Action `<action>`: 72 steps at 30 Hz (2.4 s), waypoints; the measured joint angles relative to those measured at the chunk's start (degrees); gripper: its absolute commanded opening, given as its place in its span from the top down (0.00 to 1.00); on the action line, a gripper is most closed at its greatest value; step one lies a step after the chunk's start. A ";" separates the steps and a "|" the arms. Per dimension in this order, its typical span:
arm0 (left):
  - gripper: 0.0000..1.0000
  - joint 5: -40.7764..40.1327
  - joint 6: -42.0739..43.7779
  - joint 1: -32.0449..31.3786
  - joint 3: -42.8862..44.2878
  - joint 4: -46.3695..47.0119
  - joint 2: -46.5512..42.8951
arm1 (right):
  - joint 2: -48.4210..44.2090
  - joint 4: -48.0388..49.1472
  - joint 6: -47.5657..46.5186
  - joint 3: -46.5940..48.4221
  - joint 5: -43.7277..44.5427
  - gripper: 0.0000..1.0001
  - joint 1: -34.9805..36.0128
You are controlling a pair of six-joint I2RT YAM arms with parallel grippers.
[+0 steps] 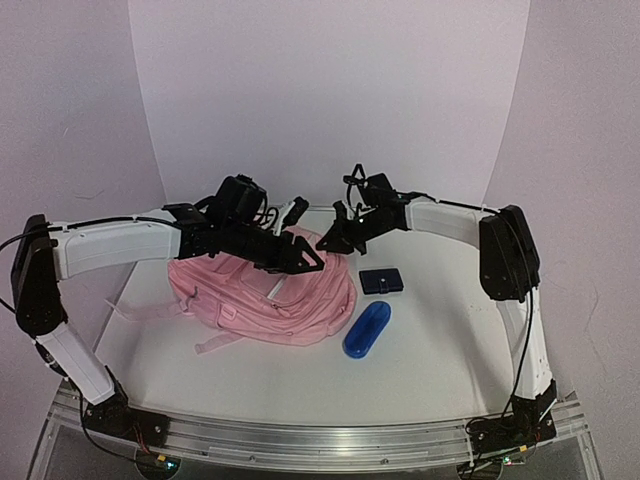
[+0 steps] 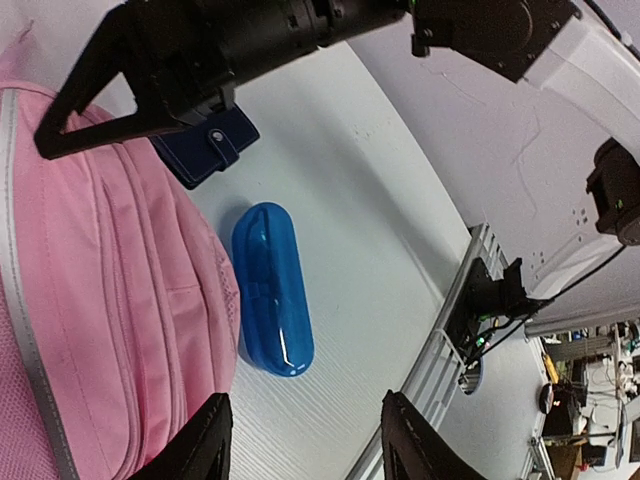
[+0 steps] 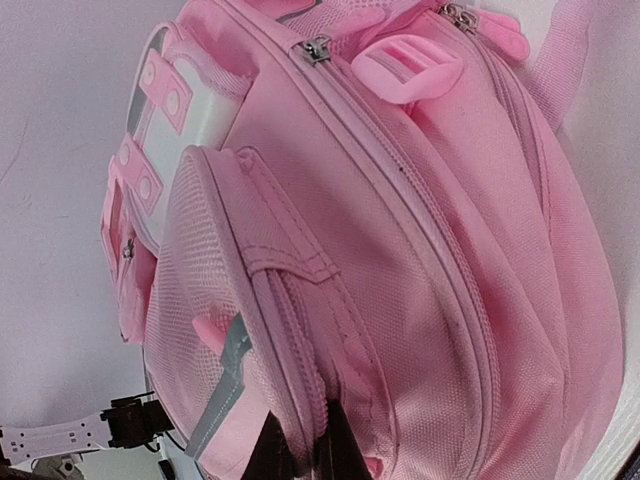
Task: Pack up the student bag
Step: Zip the student bag at the center of the board.
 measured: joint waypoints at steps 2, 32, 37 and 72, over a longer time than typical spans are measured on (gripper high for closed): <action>0.47 -2.06 -0.66 0.56 -0.30 -0.07 -0.58 | 0.10 0.15 0.02 0.11 -0.16 1.00 0.10; 0.46 -27.73 -4.52 9.87 1.77 -26.82 -5.95 | -29.47 -1.45 -27.70 -21.09 17.17 0.50 13.31; 0.46 -28.12 -6.11 9.87 1.54 -26.91 -6.98 | -28.33 1.63 -26.07 -22.92 18.46 0.51 20.78; 0.44 -30.75 -8.59 9.87 0.32 -28.53 -13.34 | -13.04 6.49 -15.20 -22.64 29.05 0.68 25.31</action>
